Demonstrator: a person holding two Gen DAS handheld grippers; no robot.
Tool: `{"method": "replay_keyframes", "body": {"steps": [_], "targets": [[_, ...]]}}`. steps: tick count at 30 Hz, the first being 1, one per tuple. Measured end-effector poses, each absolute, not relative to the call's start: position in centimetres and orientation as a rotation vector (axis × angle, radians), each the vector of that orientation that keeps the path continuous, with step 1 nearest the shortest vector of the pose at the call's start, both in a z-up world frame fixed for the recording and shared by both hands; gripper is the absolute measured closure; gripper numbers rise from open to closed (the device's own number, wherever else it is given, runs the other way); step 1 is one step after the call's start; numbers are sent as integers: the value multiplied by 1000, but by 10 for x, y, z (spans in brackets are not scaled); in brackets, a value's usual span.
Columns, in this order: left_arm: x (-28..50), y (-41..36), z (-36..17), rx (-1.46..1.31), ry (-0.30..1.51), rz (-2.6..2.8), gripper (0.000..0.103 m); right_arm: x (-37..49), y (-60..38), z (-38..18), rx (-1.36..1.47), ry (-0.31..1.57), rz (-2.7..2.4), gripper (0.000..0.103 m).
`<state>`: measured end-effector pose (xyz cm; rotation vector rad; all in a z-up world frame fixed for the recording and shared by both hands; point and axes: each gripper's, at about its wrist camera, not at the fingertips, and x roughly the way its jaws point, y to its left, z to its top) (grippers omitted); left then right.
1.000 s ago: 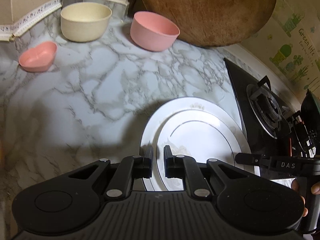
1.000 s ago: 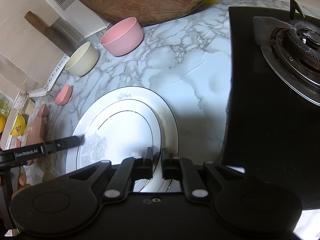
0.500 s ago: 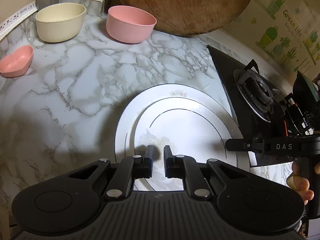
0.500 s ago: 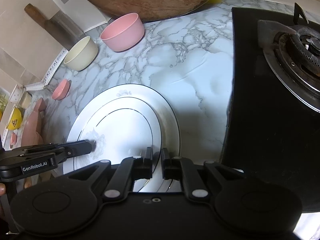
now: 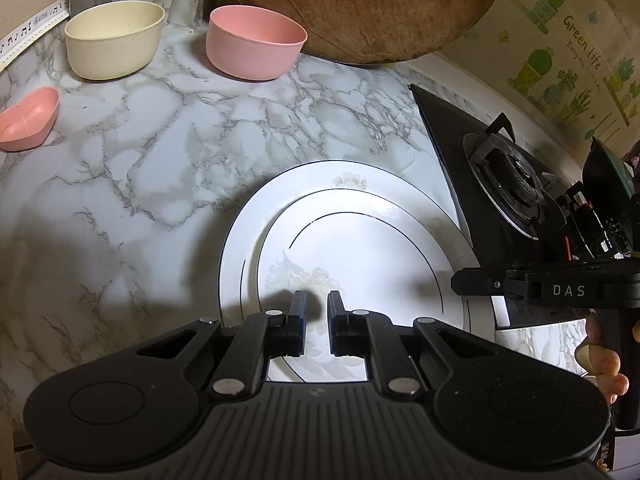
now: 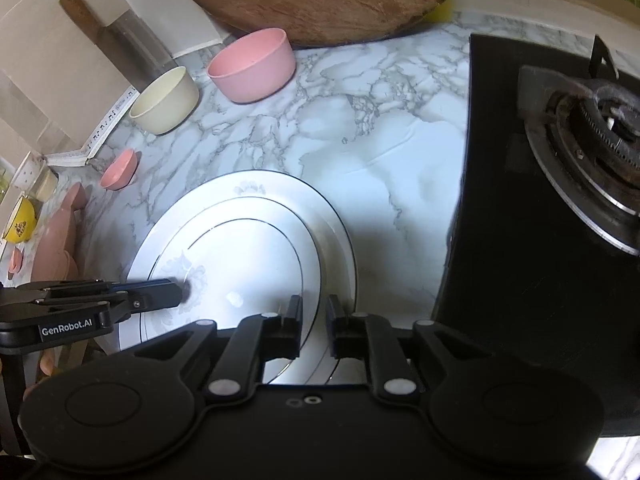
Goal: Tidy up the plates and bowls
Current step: 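Lower the small white plate onto the large white plate, then open both grippers and lift them away from the stacked plates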
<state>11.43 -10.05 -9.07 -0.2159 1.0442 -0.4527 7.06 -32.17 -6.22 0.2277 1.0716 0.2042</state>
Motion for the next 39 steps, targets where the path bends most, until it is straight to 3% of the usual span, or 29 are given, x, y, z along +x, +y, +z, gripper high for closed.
{"method": "replay_keyframes", "body": {"steps": [14, 23, 27, 35, 38, 39], "targets": [[93, -102, -53, -155, 901, -451, 93, 47, -295, -18, 65, 895, 216, 69], [76, -97, -31, -124, 830, -374, 93, 30, -279, -2, -9, 807, 250, 52], [64, -95, -24, -129, 807, -335, 91, 22, -272, 5, -33, 766, 271, 37], [43, -82, -10, -138, 773, -236, 90, 13, -253, 17, -80, 708, 326, 21], [37, -73, -7, -143, 766, -208, 80, 11, -246, 19, -82, 704, 329, 20], [35, -70, -6, -146, 760, -203, 70, 10, -243, 20, -81, 702, 327, 18]]}}
